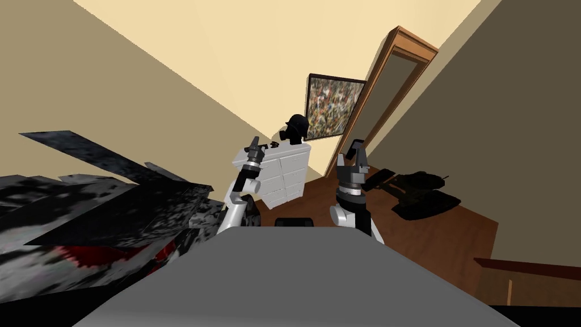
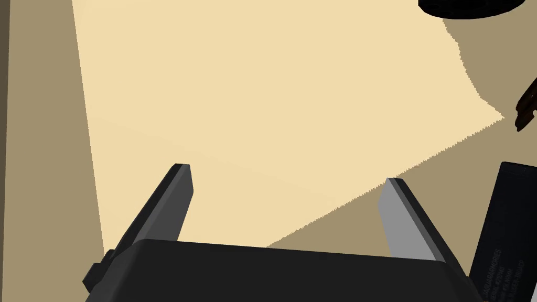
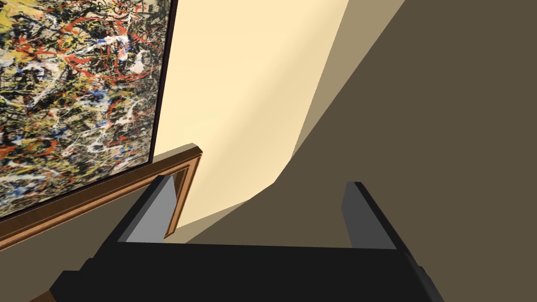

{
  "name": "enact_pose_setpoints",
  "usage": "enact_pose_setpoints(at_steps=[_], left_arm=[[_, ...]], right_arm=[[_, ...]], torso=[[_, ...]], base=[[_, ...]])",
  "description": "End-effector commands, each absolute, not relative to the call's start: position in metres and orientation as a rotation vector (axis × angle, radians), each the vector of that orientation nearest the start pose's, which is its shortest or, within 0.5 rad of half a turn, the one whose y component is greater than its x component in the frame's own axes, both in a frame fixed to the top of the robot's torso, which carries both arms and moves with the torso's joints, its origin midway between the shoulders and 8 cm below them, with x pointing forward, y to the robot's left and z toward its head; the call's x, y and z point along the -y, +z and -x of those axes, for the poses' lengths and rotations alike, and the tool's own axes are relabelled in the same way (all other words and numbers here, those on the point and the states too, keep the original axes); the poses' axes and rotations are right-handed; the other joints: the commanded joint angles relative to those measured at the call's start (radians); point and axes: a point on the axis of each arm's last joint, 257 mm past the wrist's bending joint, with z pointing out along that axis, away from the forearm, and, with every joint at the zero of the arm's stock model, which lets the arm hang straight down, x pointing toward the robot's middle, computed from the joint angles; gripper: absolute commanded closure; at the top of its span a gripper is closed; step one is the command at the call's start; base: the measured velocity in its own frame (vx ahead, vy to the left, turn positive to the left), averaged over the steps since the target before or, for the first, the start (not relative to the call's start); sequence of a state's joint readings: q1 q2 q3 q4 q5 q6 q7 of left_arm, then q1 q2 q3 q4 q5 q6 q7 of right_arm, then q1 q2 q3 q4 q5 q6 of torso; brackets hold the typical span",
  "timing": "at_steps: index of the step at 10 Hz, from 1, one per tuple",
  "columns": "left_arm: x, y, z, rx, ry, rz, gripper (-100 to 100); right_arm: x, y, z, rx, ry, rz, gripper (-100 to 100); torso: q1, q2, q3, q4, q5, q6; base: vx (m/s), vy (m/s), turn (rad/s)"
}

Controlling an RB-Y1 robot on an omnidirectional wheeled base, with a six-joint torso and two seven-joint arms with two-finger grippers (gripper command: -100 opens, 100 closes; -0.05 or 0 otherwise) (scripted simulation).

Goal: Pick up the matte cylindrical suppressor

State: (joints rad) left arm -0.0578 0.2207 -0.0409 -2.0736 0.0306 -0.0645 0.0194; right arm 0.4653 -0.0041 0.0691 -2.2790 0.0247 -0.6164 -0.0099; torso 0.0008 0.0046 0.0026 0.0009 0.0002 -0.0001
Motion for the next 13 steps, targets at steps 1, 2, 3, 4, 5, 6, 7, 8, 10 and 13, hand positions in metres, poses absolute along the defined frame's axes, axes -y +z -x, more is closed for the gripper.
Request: enact_pose_setpoints(at_steps=[1,2,3,4,5,6,7,8,10,13], left_arm=[[-0.195,0.068,-0.499,-0.918,-1.420,0.591,-100],[-0.195,0.063,-0.502,-0.936,-1.411,0.610,-100],[-0.194,0.061,-0.517,-0.960,-1.411,0.624,-100],[-0.191,0.065,-0.521,-0.969,-1.409,0.628,-100],[-0.192,0.061,-0.523,-0.984,-1.400,0.643,-100],[-0.192,0.057,-0.538,-1.015,-1.394,0.664,-100],[-0.188,0.062,-0.542,-1.024,-1.392,0.667,-100],[-0.189,0.059,-0.544,-1.035,-1.386,0.677,-100],[-0.186,0.060,-0.563,-1.079,-1.371,0.704,-100],[-0.184,0.058,-0.584,-1.132,-1.346,0.741,-100]], right_arm=[[0.246,0.055,-0.328,-0.524,1.411,-0.532,0],[0.246,0.055,-0.328,-0.524,1.411,-0.532,0],[0.246,0.055,-0.328,-0.524,1.411,-0.533,0],[0.246,0.055,-0.328,-0.524,1.411,-0.532,0],[0.246,0.055,-0.328,-0.524,1.411,-0.533,0],[0.246,0.055,-0.328,-0.524,1.411,-0.533,0],[0.246,0.055,-0.328,-0.524,1.411,-0.532,0],[0.246,0.055,-0.328,-0.524,1.411,-0.533,0],[0.246,0.055,-0.328,-0.524,1.411,-0.532,0],[0.246,0.055,-0.328,-0.524,1.411,-0.533,0]], torso=[[0.000,0.000,0.000,0.000,0.000,0.000],[-0.001,0.000,0.000,0.000,0.000,0.000],[-0.001,-0.002,-0.001,0.000,0.000,0.000],[0.000,-0.002,-0.001,0.000,0.000,0.000],[-0.001,-0.002,-0.001,0.000,0.000,0.000],[-0.001,-0.004,-0.002,-0.001,0.000,0.000],[0.000,-0.003,-0.002,-0.001,0.000,0.000],[-0.001,-0.003,-0.002,-0.001,0.000,0.000],[0.000,-0.003,-0.001,-0.001,0.000,0.000],[0.000,-0.003,-0.001,0.000,0.000,0.000]], base=[[-0.084,0.010,0.035],[-0.031,-0.002,-0.007],[-0.055,0.015,0.053],[-0.037,0.007,0.028],[-0.006,-0.001,-0.003],[-0.040,0.016,0.060],[-0.031,0.005,0.021],[0.000,0.000,0.000],[-0.053,0.011,0.043],[-0.032,0.006,0.026]])
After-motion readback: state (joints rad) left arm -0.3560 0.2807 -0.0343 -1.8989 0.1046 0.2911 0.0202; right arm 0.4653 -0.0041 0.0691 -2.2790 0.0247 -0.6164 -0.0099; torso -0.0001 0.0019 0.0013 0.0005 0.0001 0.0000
